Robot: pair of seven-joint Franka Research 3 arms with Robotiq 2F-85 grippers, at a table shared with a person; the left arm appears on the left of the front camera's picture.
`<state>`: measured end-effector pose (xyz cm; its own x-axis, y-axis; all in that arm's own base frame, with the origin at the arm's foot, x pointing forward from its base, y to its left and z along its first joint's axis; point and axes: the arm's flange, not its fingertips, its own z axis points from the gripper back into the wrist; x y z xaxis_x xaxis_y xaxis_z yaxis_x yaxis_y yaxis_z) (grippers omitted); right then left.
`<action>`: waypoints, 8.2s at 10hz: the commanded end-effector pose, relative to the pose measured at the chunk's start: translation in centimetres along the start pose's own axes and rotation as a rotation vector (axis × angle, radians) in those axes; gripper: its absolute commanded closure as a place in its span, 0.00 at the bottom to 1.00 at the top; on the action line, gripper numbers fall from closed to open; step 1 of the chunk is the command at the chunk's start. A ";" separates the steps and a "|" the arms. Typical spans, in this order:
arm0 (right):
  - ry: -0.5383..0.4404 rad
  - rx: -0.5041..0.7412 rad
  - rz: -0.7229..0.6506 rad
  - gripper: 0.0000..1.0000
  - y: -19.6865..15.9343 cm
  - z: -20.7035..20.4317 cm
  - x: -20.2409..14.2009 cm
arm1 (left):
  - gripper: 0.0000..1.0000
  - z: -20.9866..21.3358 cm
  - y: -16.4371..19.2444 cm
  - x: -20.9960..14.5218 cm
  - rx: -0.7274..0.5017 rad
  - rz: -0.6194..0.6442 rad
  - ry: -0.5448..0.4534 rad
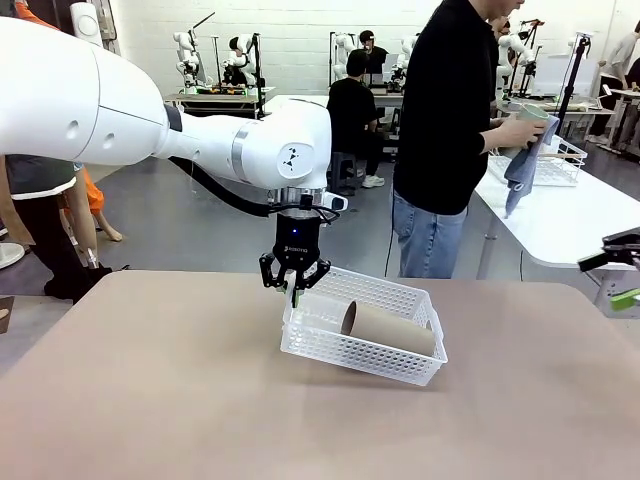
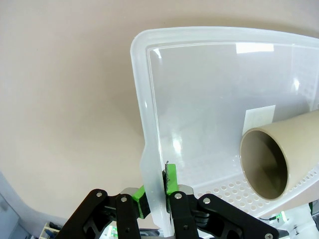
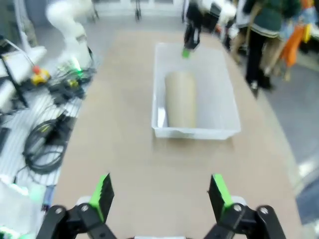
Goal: Clean and organize the cups into the basket.
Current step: Pick up the Organizing basket and move it to the center of the table, then pick up the Reusable plastic cup from the right side of the table and place it inside the Organizing basket, then pick up the Reusable plastic cup from the right side of the table and stack it inside the Organizing basket in the center of the table.
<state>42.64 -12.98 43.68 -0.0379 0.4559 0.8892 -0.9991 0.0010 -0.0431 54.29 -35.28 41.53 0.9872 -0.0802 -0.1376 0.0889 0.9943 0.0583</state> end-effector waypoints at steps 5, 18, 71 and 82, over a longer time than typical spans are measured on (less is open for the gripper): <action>-0.225 -0.073 -0.204 0.00 -2.0 5.2 -7.6 | 1.00 0.1 0.1 -0.1 0.000 0.000 0.000; -0.191 0.016 -0.169 0.00 -1.8 4.5 -8.8 | 1.00 0.1 0.1 -0.1 0.000 0.000 0.000; 0.016 0.204 -0.109 0.00 -9.9 -13.2 -12.5 | 1.00 0.1 0.1 -0.1 0.000 0.000 0.000; 0.001 0.436 -0.045 0.00 -9.6 -13.6 -12.6 | 1.00 0.1 0.1 -0.1 0.000 0.000 0.000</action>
<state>52.40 -6.58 26.93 0.0279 0.4719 0.8812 -0.9169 -0.3390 0.2105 54.28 -35.29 41.52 0.9872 -0.0804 -0.1378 0.0891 0.9943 0.0584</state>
